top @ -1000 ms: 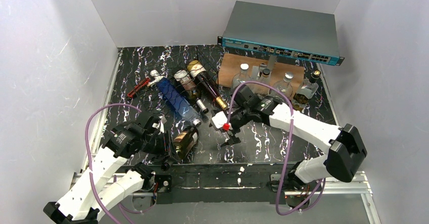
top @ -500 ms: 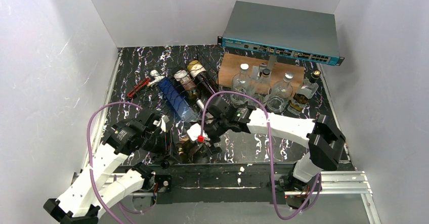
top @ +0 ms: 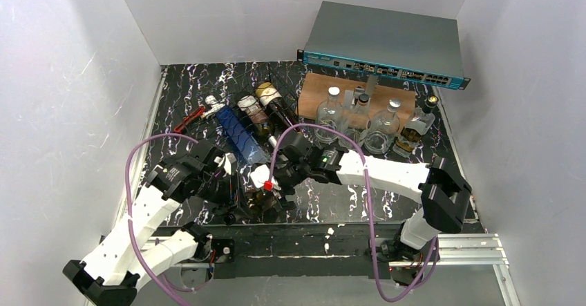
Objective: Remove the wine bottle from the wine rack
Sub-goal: Place the wine bottle at the center of the board.
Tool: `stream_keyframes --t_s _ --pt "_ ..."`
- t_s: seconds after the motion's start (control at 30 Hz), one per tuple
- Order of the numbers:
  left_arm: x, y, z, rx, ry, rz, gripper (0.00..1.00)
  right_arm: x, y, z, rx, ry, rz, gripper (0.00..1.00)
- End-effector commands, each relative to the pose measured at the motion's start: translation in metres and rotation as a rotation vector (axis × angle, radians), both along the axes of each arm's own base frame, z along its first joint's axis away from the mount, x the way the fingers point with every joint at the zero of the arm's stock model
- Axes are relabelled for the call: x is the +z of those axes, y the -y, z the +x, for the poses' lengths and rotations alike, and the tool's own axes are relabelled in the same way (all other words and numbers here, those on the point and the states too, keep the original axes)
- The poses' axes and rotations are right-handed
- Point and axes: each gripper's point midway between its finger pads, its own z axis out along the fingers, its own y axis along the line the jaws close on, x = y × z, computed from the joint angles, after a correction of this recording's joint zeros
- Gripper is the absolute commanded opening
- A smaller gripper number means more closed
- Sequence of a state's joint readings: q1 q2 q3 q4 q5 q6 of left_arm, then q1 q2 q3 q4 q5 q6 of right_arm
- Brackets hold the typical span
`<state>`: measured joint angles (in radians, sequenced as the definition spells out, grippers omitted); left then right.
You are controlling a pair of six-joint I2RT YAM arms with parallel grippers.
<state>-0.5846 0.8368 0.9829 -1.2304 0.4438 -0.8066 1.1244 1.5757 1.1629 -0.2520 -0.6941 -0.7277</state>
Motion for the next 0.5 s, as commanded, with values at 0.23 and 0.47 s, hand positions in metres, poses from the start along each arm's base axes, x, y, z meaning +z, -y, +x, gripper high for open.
stream_keyframes --t_s 0.23,0.47 --pt "0.036 0.027 0.015 -0.032 0.055 -0.153 0.0 -0.002 -0.005 -0.006 -0.03 0.0 0.035 0.98" --pt "0.037 0.037 0.021 -0.022 0.037 -0.189 0.0 -0.004 -0.007 0.011 -0.122 0.005 0.056 1.0"
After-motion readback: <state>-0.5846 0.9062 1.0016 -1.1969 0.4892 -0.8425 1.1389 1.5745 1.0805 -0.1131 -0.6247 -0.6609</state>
